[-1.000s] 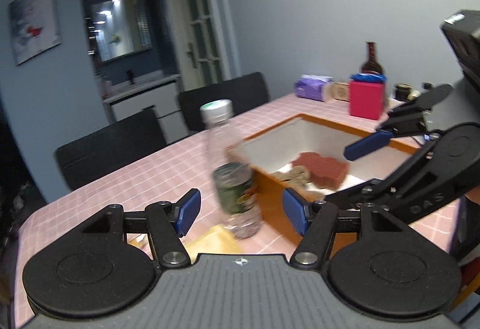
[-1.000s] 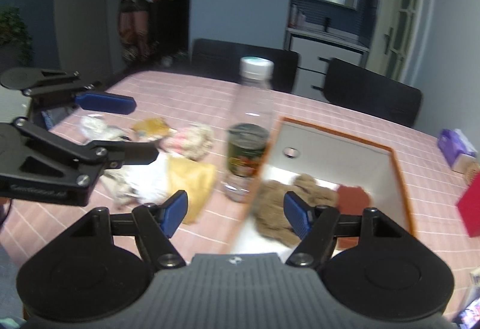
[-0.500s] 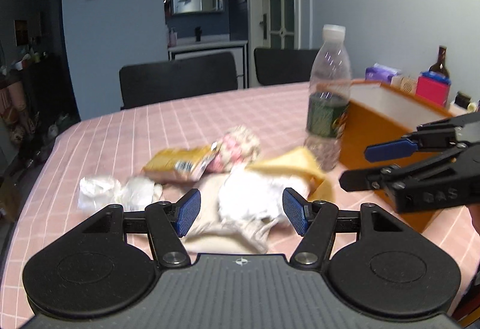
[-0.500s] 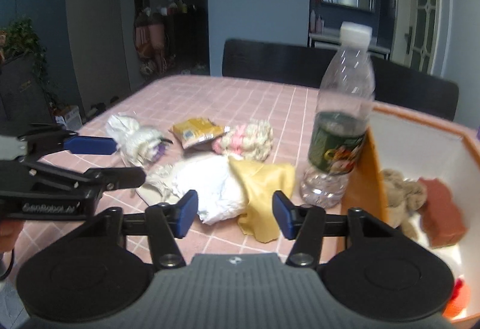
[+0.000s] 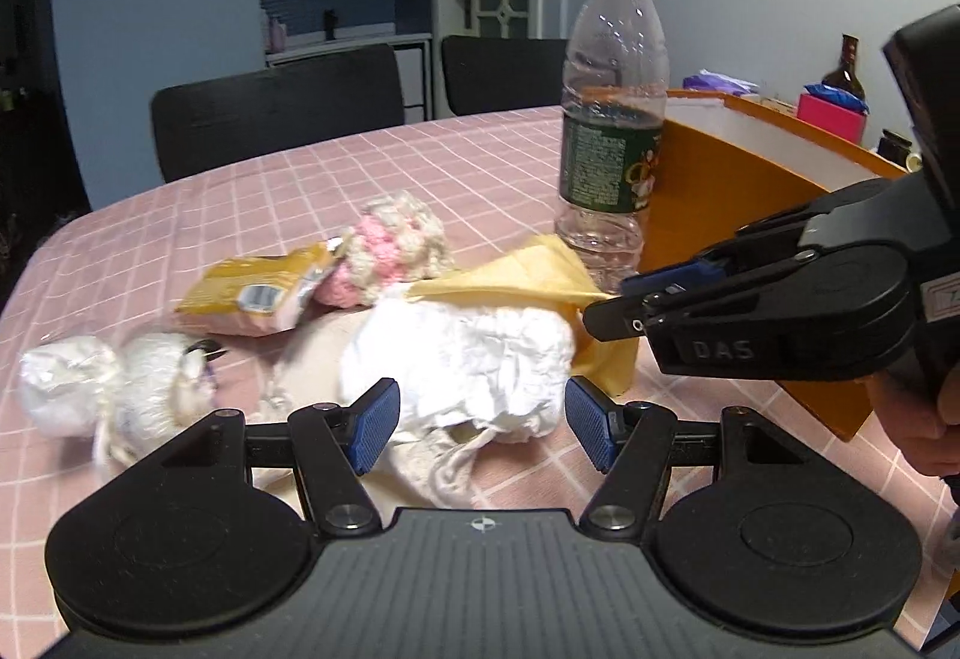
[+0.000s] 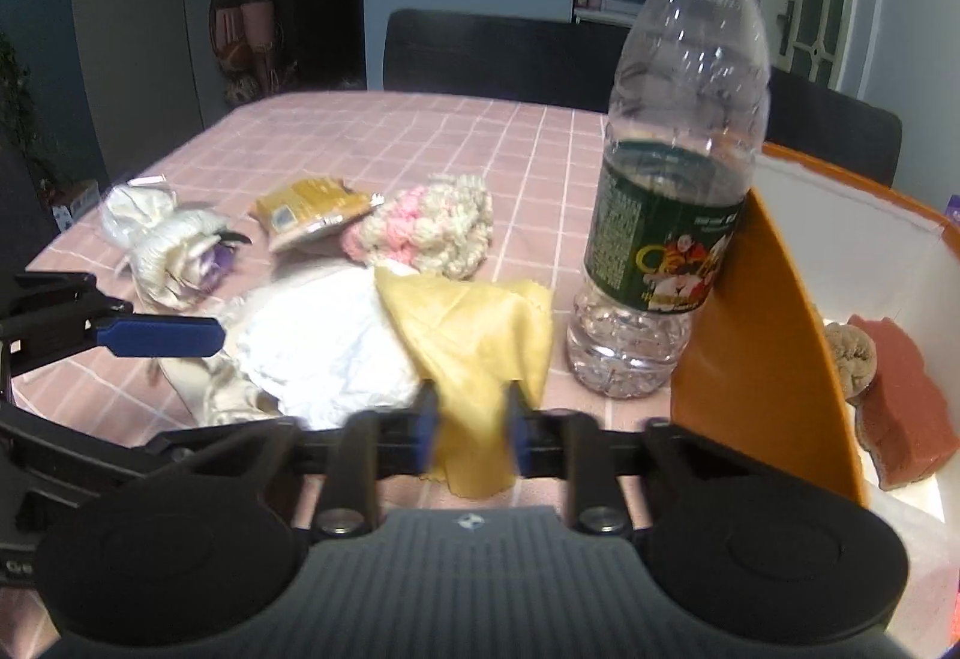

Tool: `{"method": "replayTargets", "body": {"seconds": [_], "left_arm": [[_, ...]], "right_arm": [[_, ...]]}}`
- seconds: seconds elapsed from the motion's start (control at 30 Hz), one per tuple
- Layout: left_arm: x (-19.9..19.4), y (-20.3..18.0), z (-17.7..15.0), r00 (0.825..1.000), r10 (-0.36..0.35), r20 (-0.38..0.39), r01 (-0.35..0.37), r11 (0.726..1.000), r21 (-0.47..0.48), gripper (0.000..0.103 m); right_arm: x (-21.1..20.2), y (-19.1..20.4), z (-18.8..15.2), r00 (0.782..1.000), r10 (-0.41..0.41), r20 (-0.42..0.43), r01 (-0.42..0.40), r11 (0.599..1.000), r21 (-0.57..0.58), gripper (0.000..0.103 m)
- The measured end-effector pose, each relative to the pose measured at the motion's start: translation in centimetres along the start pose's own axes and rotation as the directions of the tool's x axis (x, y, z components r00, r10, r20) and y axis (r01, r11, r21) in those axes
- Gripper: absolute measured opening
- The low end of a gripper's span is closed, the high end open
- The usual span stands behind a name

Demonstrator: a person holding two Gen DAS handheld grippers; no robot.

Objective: Organize soft objects
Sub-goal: 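Move both tools back to the table and approach the yellow cloth with the right tool, then grasp the white plastic bundle with the left tool while the right tool grasps the yellow cloth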

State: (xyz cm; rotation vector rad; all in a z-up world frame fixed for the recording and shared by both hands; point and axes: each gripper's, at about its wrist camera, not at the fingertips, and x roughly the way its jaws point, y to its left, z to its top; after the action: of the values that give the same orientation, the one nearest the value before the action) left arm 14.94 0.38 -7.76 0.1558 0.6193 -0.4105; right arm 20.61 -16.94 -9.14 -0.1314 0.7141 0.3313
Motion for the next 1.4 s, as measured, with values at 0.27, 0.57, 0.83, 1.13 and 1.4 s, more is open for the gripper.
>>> {"method": "replayTargets", "body": {"seconds": [0.27, 0.57, 0.83, 1.13, 1.4], "left_arm": [[2.7, -1.5, 1.0, 0.999, 0.001, -0.038, 0.003, 0.994, 0.105, 0.078], [5.5, -2.7, 0.9, 0.995, 0.063, -0.073, -0.048, 0.980, 0.194, 0.057], [4.3, -1.9, 0.5, 0.998, 0.047, -0.037, -0.042, 0.991, 0.127, 0.016], [1.2, 1.6, 1.5, 1.000, -0.022, 0.013, 0.023, 0.992, -0.127, 0.012], [-3.7, 2.3, 3.3, 0.995, -0.005, 0.100, 0.025, 0.980, -0.198, 0.011]], "right_arm": [[-0.3, 0.1, -0.4, 0.992, -0.127, 0.019, 0.128, 0.991, -0.037, 0.002], [0.8, -0.2, -0.9, 0.992, -0.122, 0.020, 0.122, 0.992, -0.019, 0.033], [2.7, -1.2, -0.3, 0.999, -0.035, -0.002, 0.035, 0.997, 0.074, 0.039], [2.0, -1.4, -0.3, 1.000, 0.004, 0.007, -0.004, 0.994, 0.105, 0.002], [-2.2, -1.1, 0.4, 0.997, -0.008, 0.079, 0.002, 0.997, 0.072, 0.001]]}}
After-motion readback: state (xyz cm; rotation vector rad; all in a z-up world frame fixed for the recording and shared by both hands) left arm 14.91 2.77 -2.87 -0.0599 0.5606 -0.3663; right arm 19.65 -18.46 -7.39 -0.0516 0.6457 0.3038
